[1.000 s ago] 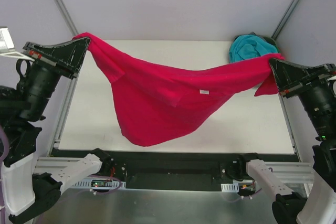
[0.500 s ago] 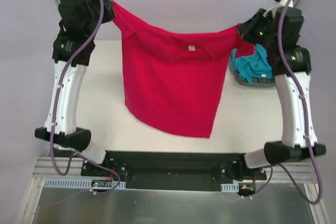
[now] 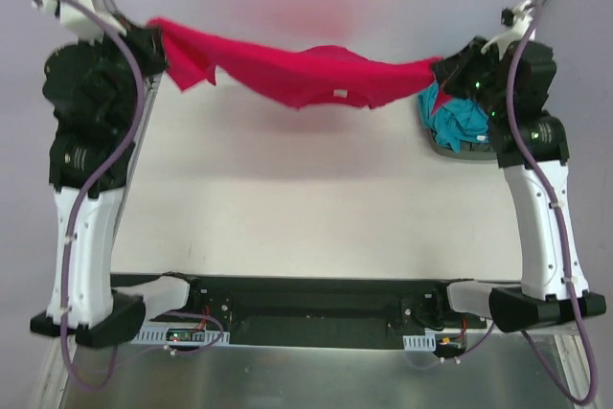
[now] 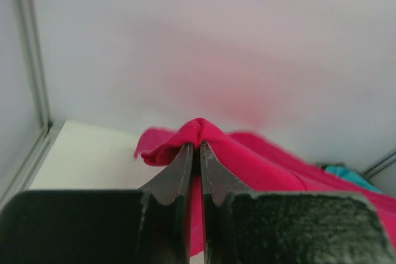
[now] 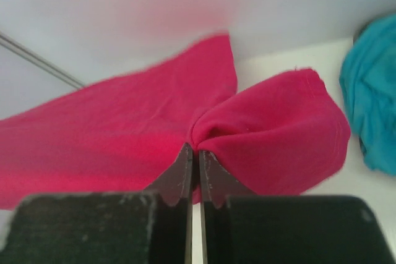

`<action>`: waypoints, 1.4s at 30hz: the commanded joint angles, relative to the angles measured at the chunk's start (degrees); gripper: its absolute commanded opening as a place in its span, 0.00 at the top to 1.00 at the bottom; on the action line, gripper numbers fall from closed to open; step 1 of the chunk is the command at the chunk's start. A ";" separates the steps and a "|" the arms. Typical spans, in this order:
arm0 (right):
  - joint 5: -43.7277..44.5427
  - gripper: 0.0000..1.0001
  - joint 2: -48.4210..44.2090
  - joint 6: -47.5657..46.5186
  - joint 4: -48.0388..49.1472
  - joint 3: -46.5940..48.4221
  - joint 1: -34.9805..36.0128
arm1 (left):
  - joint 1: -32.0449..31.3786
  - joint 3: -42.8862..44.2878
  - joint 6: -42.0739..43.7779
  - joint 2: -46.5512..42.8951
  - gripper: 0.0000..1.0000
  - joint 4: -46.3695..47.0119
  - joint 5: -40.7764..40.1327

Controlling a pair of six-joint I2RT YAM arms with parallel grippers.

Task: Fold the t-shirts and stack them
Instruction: Flatten out the tshirt

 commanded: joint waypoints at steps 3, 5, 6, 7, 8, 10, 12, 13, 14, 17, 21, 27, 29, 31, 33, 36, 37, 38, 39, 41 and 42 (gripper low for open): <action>0.82 0.98 -8.15 0.44 1.54 -26.66 0.00 | 0.22 -40.46 -16.65 -20.84 1.00 -2.12 -8.04; 0.64 0.96 -9.21 0.44 1.72 -33.70 0.00 | 0.21 -52.69 -21.24 -26.39 1.00 -3.52 -3.29; 0.64 0.96 -9.12 0.26 1.63 -36.52 0.00 | 0.22 -58.22 -26.05 -28.67 1.00 -5.71 -2.58; 0.55 0.95 -8.78 0.26 1.81 -38.72 0.00 | 0.22 -63.50 -29.84 -30.52 1.00 -6.43 -1.53; 0.38 0.94 -7.90 0.00 1.81 -40.57 0.00 | 0.22 -67.64 -32.40 -31.76 1.00 -6.52 0.14; 0.99 0.91 -6.14 -0.61 0.94 -42.69 0.00 | 0.13 -73.55 -34.80 -32.91 0.89 -6.87 6.18; 3.44 0.78 -4.56 -0.88 -0.38 -44.10 0.00 | 0.22 -76.20 -32.18 -32.13 0.48 -7.48 14.02; 4.58 0.55 -3.94 -1.31 -0.82 -44.28 0.00 | 0.22 -76.47 -32.25 -31.52 0.30 -8.80 14.30; 5.12 0.38 -3.50 -1.49 -1.35 -44.20 0.08 | 0.22 -76.38 -32.17 -30.64 0.17 -9.77 13.95; 9.86 0.00 -3.06 -1.58 -4.51 -42.97 0.00 | 0.22 -73.14 -31.64 -27.39 0.01 -11.53 13.25; 13.55 0.04 -5.25 -2.28 -6.19 -43.58 0.00 | 0.13 -69.36 -31.02 -23.44 0.01 -11.53 13.60; 6.39 0.04 -9.21 -3.61 -5.93 -47.52 0.08 | -1.10 -61.63 -27.17 -13.25 0.01 -9.17 19.47; 0.75 0.04 -10.09 -2.38 -4.53 -50.33 0.52 | -2.85 -58.99 -25.76 -8.94 0.01 -7.59 21.06; -2.25 0.04 -10.97 -1.94 -2.59 -53.14 2.79 | -4.44 -56.35 -24.09 -4.64 0.01 -6.53 22.21; -1.91 0.04 -11.32 -1.41 -1.36 -55.69 6.65 | -5.67 -54.33 -23.03 -0.42 0.01 -6.26 24.31; -2.08 0.04 -10.27 0.43 0.74 -58.69 11.32 | -8.13 -53.09 -22.50 4.95 0.01 -5.30 25.03; -2.17 0.04 -9.48 0.96 1.97 -59.74 12.12 | -9.00 -53.09 -22.32 6.62 0.01 -4.68 25.20; -2.08 0.04 -8.61 1.49 2.85 -60.36 13.08 | -9.54 -53.09 -22.15 8.20 0.01 -4.24 25.90; -2.08 0.04 -7.38 1.84 4.08 -60.98 13.53 | -10.06 -52.83 -21.80 10.57 0.01 -3.54 27.21; -1.82 0.04 -4.40 2.46 4.97 -61.07 13.71 | -10.24 -52.74 -21.53 13.82 0.01 -2.22 28.98; -1.91 0.04 -2.55 2.55 5.58 -60.98 13.71 | -10.24 -52.83 -21.79 15.41 0.01 -1.35 28.98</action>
